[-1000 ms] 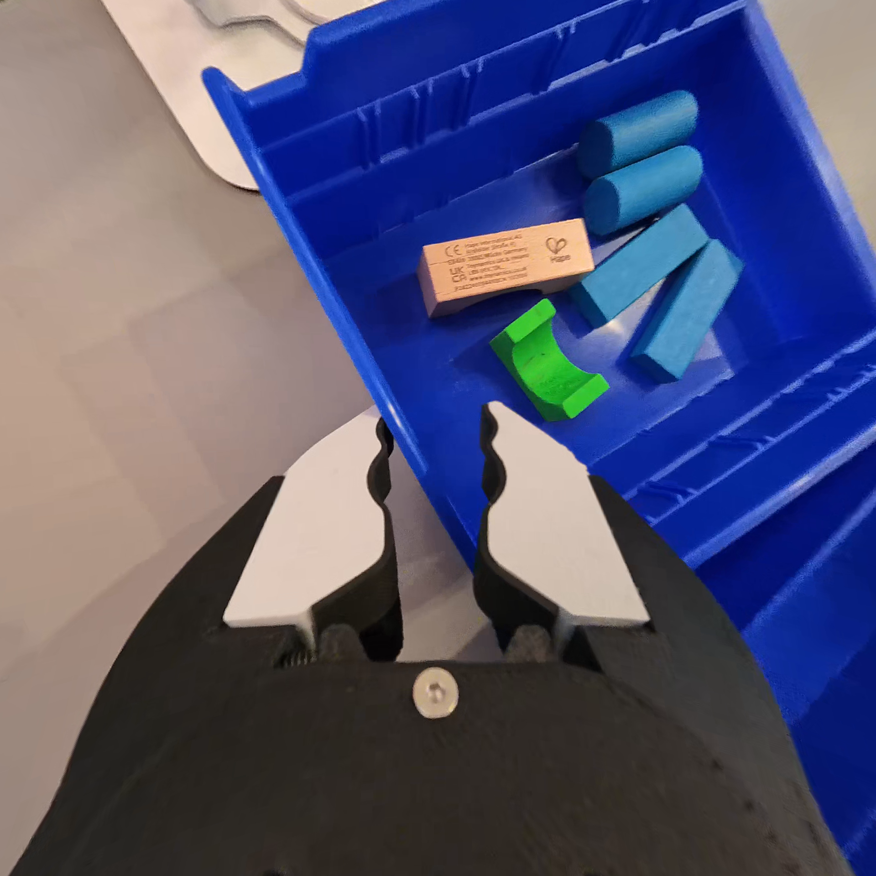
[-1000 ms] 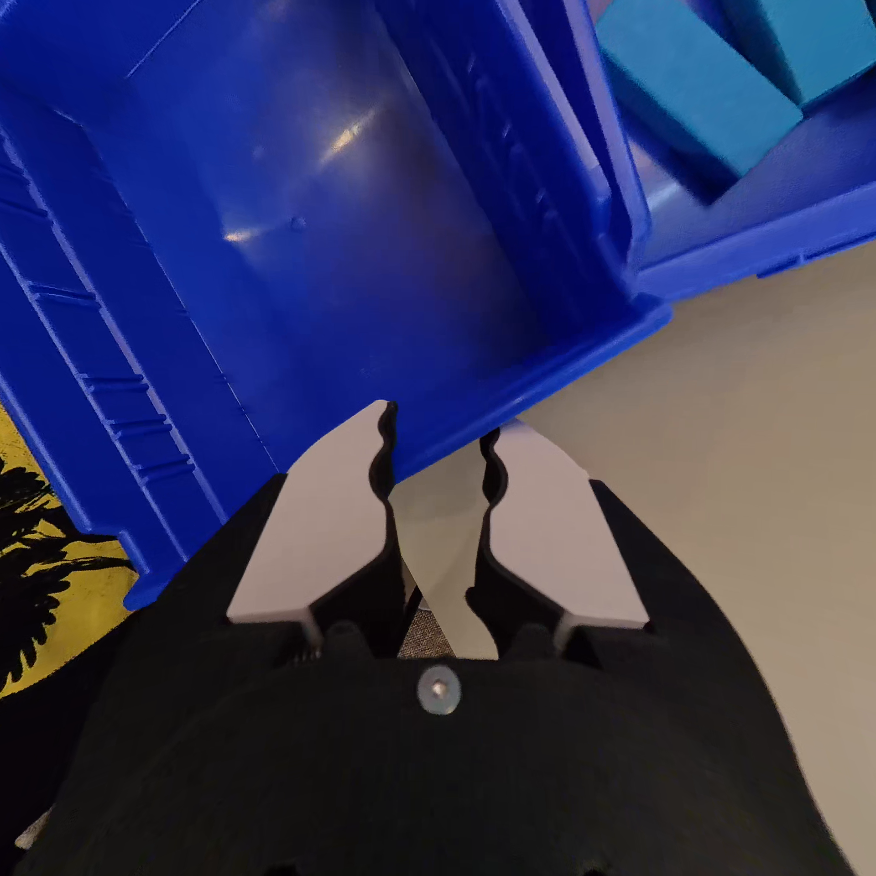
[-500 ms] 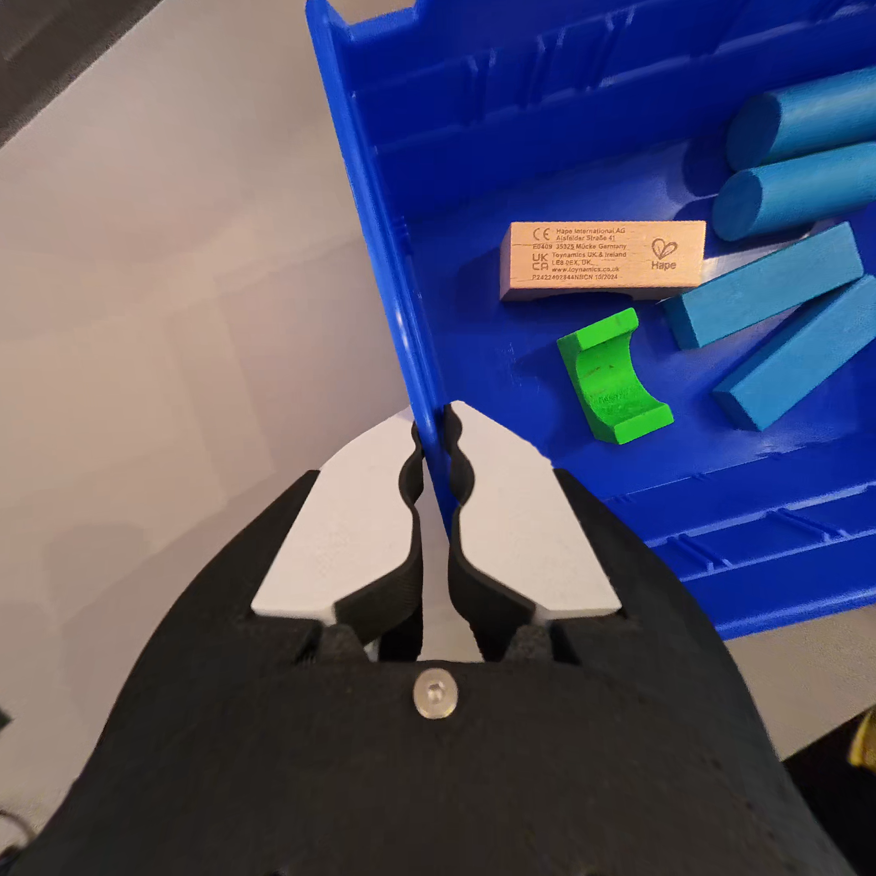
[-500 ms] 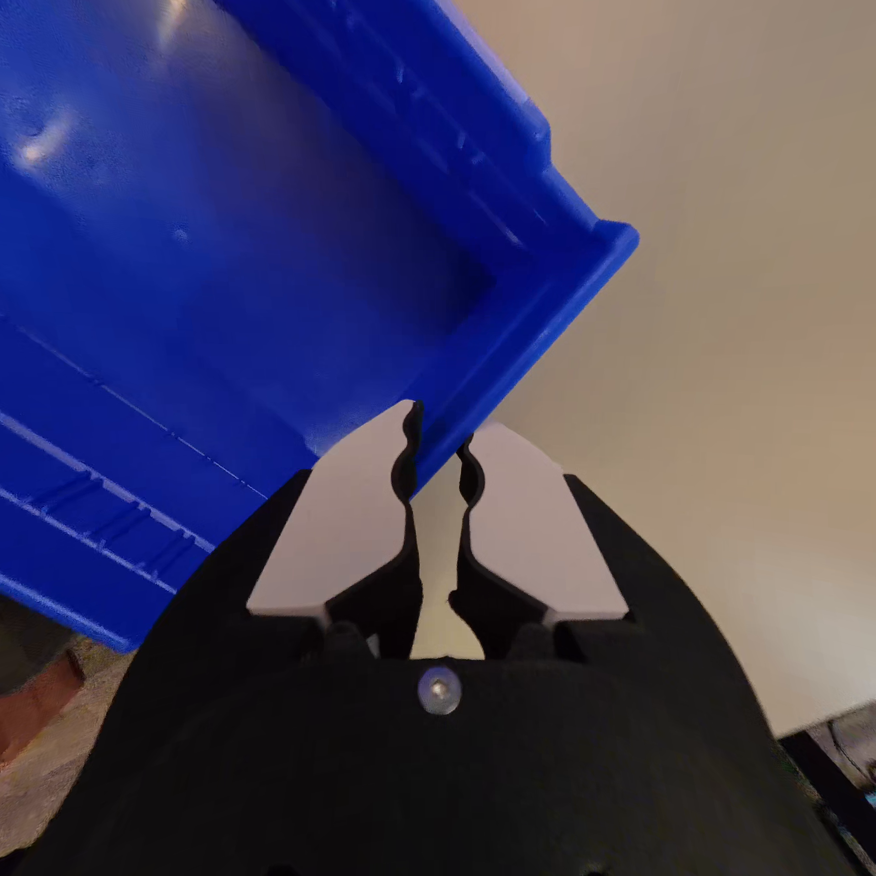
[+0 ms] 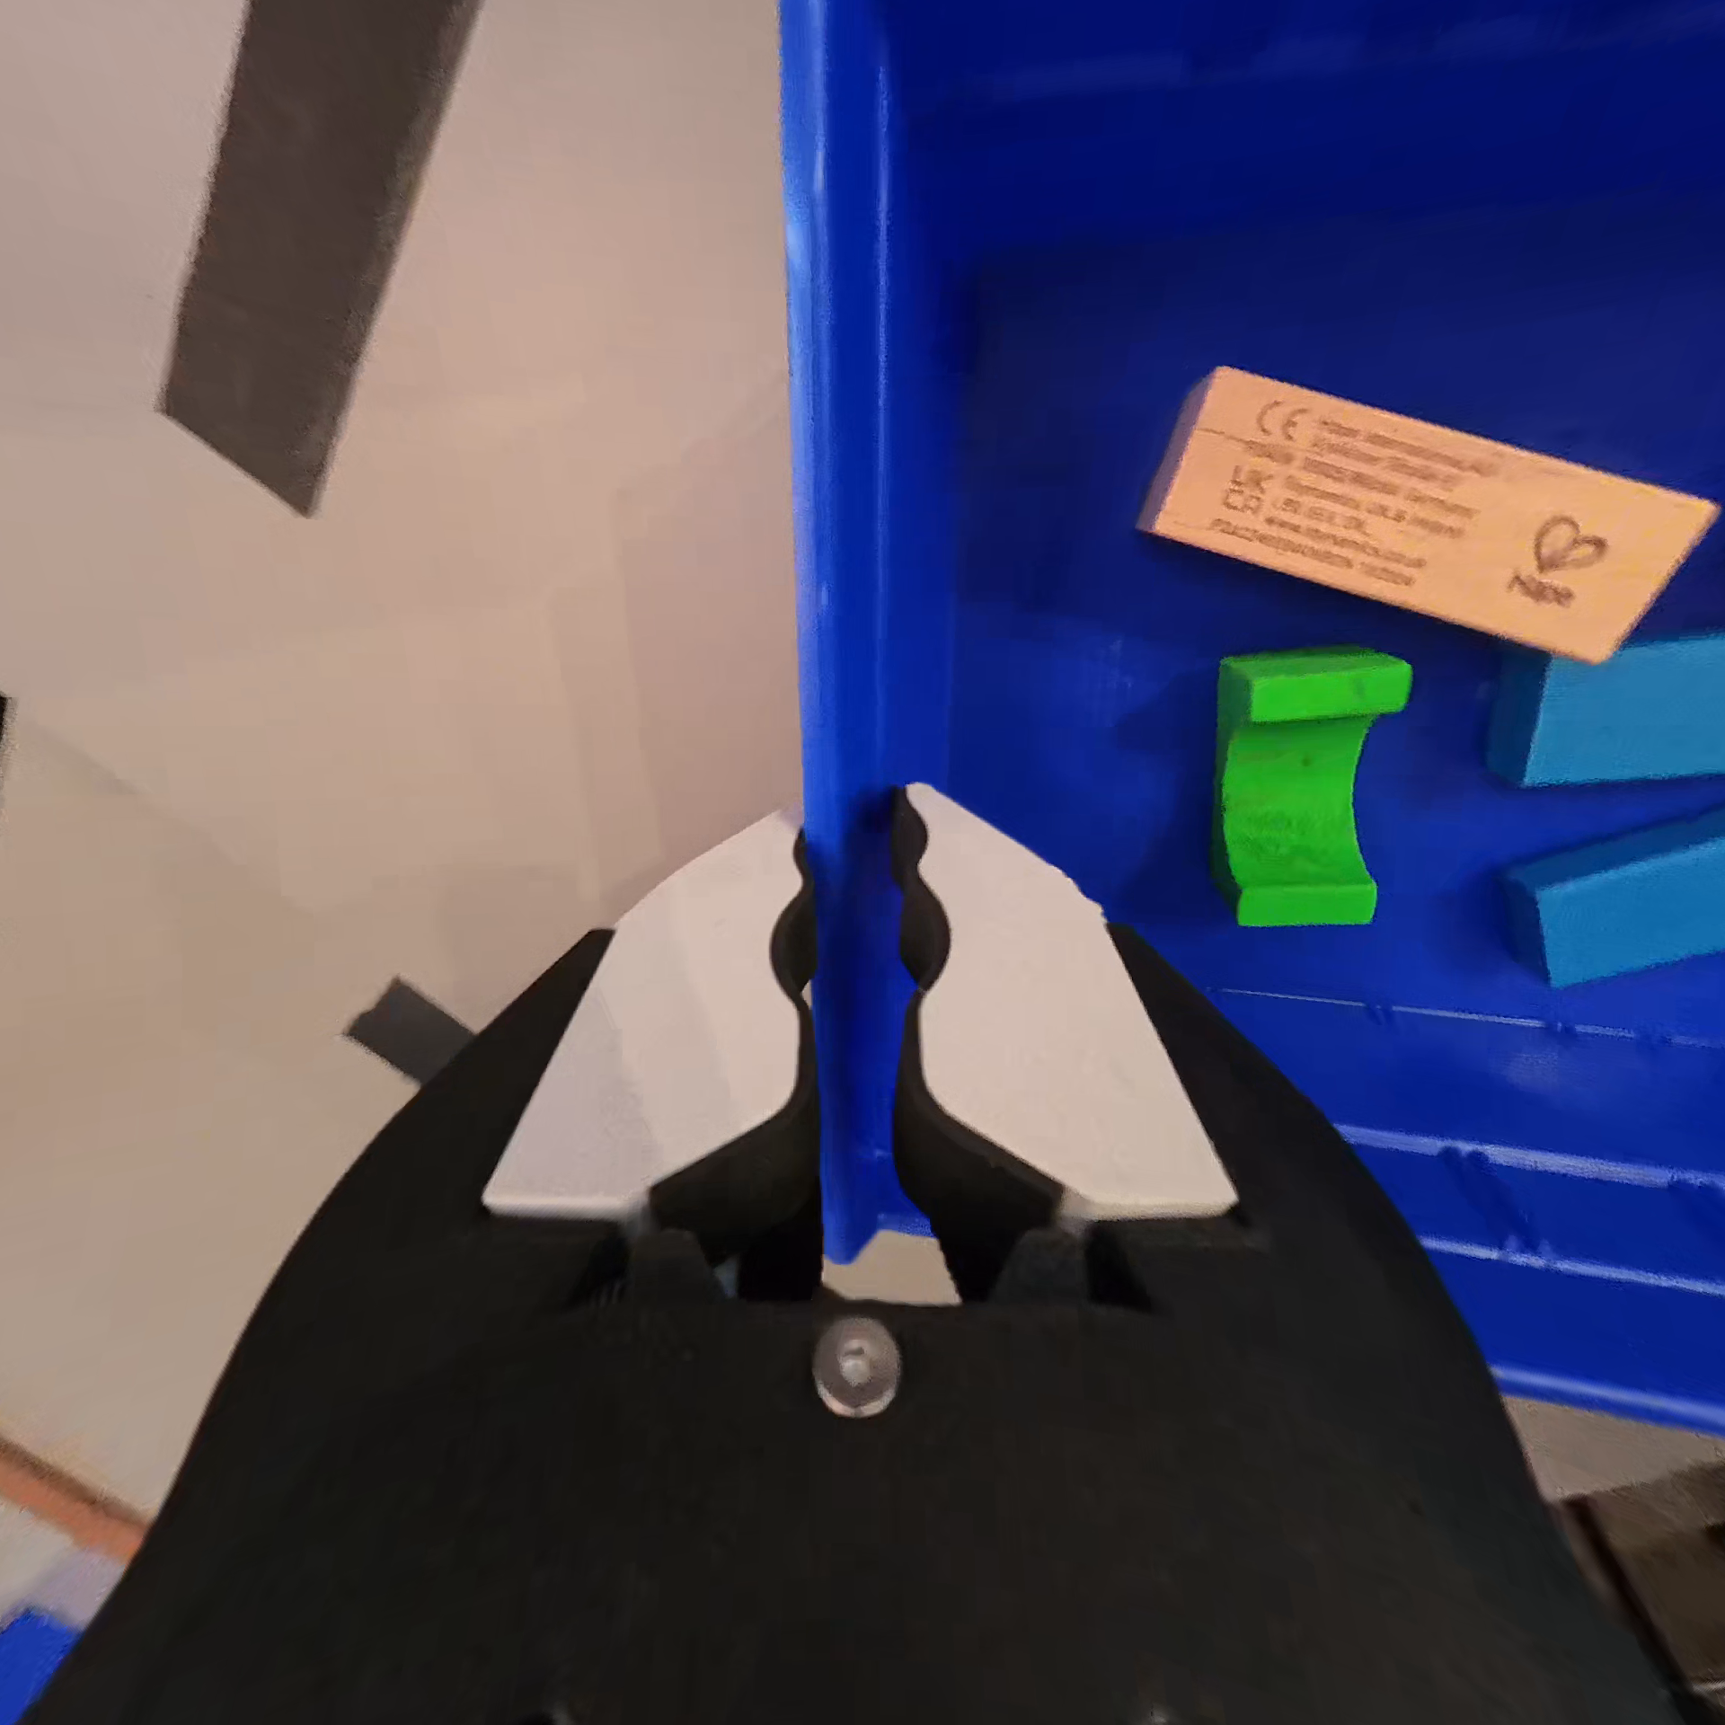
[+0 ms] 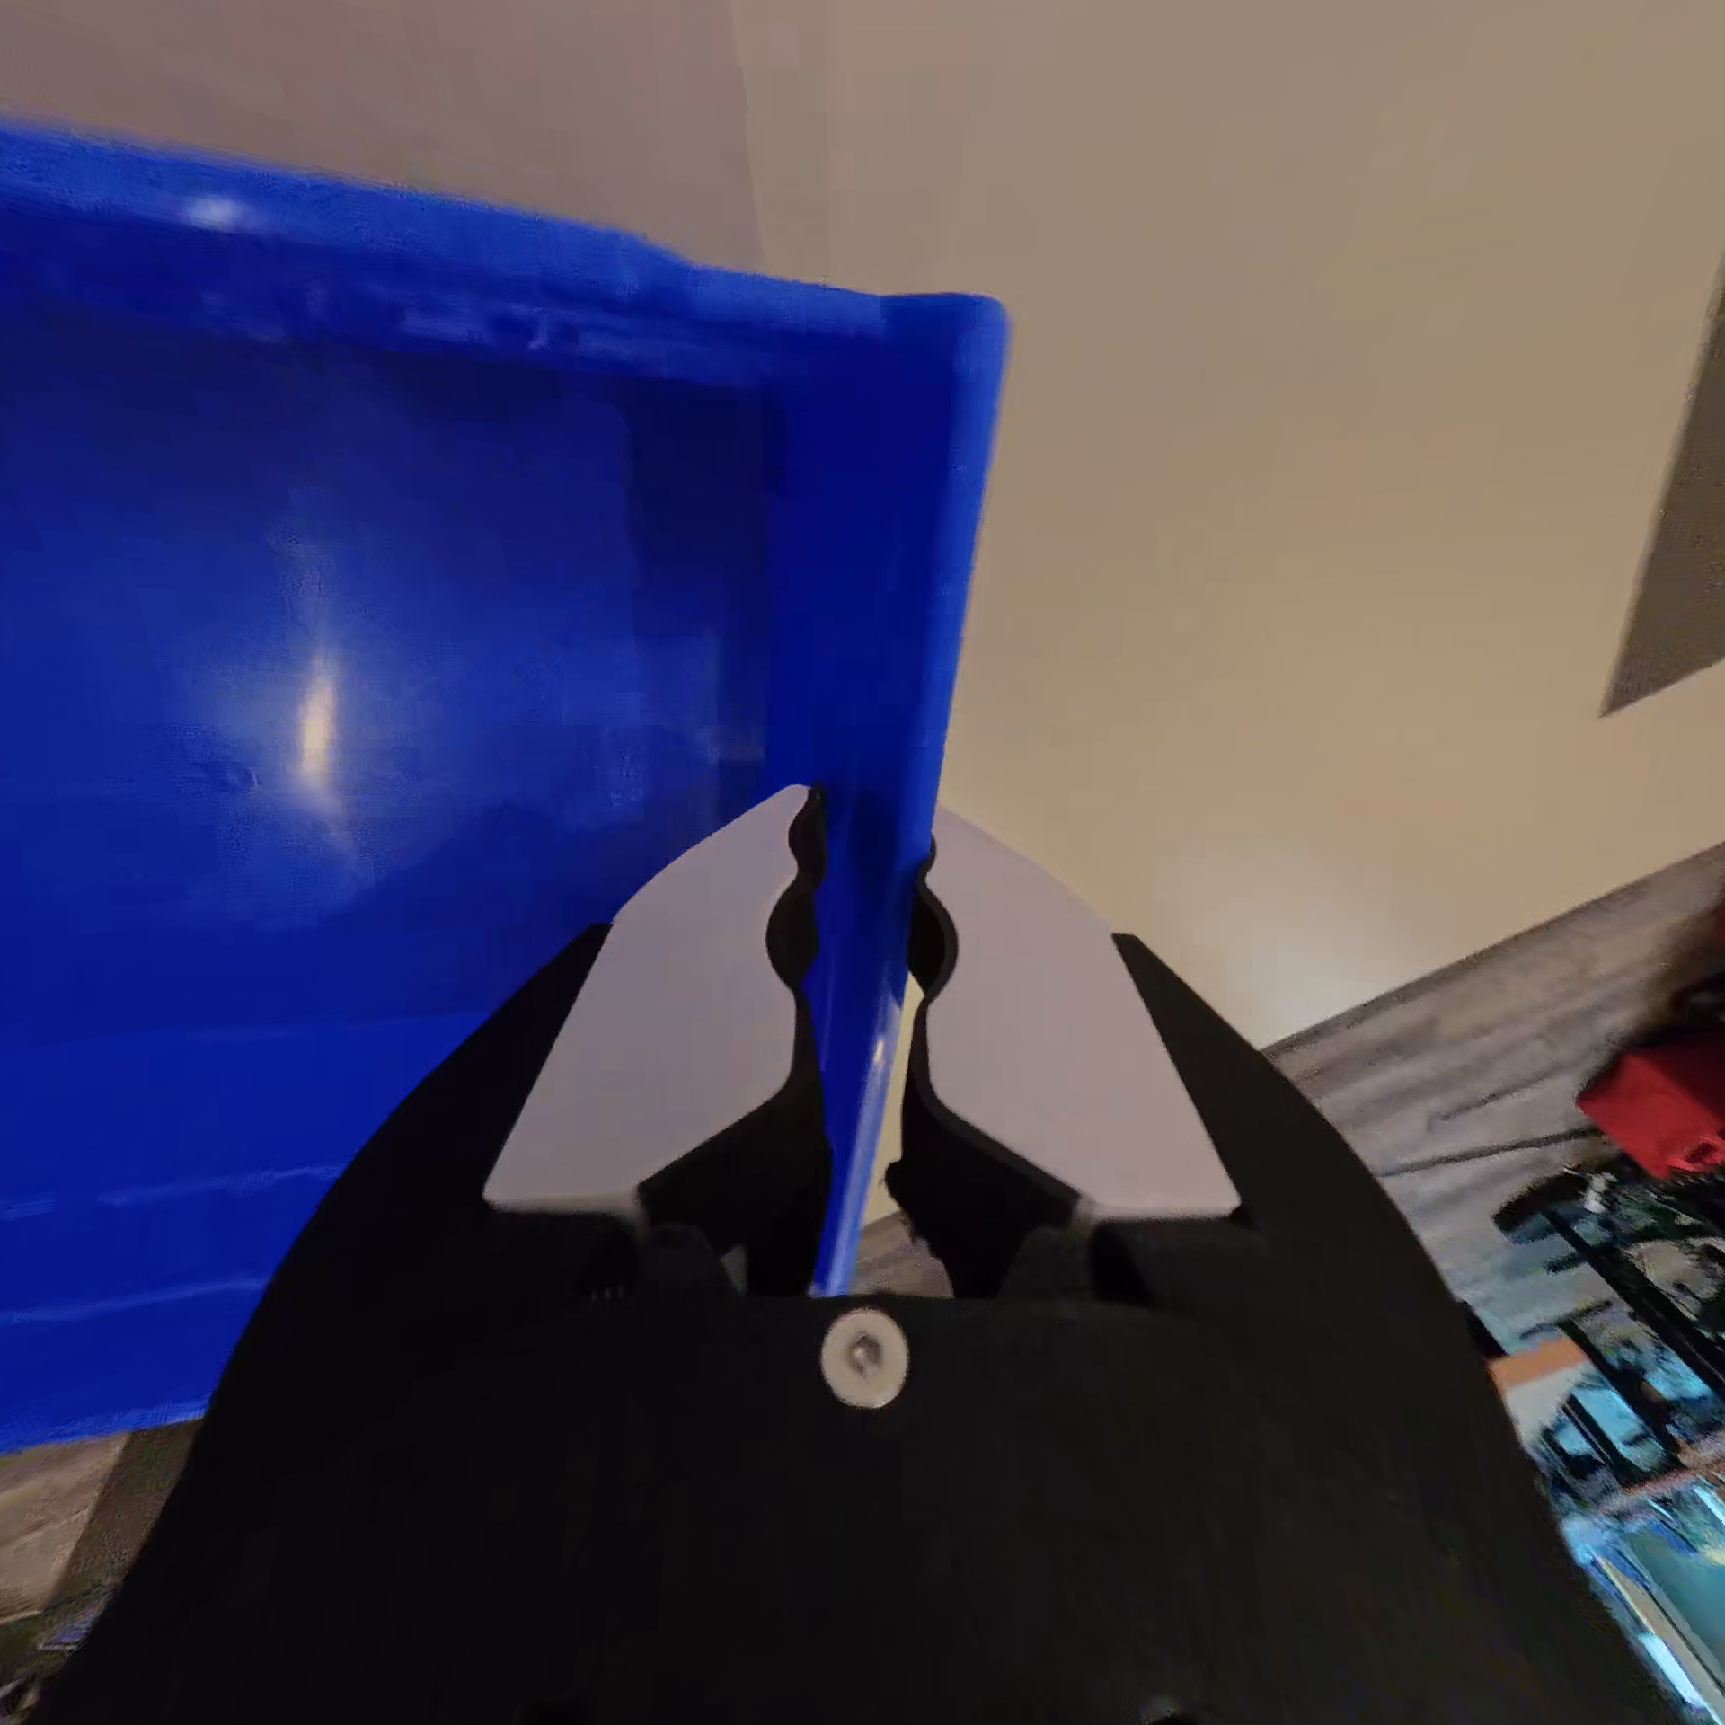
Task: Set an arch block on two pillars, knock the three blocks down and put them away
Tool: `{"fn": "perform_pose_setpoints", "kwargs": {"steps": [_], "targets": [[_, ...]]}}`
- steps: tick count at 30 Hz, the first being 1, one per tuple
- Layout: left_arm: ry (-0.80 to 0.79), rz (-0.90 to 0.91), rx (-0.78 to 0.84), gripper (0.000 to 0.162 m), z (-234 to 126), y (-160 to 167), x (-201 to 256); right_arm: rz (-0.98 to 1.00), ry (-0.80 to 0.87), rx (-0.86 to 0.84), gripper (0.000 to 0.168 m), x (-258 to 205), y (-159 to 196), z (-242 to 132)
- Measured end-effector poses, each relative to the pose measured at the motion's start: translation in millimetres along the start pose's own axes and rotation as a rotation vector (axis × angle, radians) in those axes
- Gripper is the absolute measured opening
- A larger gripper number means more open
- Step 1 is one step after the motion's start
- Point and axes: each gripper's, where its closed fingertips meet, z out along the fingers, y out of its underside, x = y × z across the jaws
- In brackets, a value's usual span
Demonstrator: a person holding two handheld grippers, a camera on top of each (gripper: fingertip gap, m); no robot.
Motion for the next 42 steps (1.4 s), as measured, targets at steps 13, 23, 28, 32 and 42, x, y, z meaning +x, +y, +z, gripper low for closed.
{"fn": "perform_pose_setpoints", "kwargs": {"steps": [13, 23, 28, 32, 42], "targets": [[-0.136, 0.141, -0.065, 0.02, 26.5, -67.1, -86.2, -0.119, 0.229, -0.148, 0.023, 177.0, -58.5, 31.7], [-0.188, 0.185, -0.063, 0.024, 41.4, -119.5, -125.2, 0.026, 0.251, -0.219, 0.024, 254.0, -91.0, 44.9], [-0.199, 0.186, -0.061, 0.024, 45.1, -131.3, -136.3, 0.055, 0.253, -0.214, 0.023, 271.2, -97.4, 48.6], [-0.213, 0.213, -0.051, 0.025, 46.6, -137.9, -140.5, 0.052, 0.264, -0.221, 0.024, 275.5, -99.8, 49.6], [-0.231, 0.232, -0.082, 0.026, 49.0, -147.6, -146.0, 0.053, 0.282, -0.233, 0.024, 276.6, -101.1, 49.7]]}}
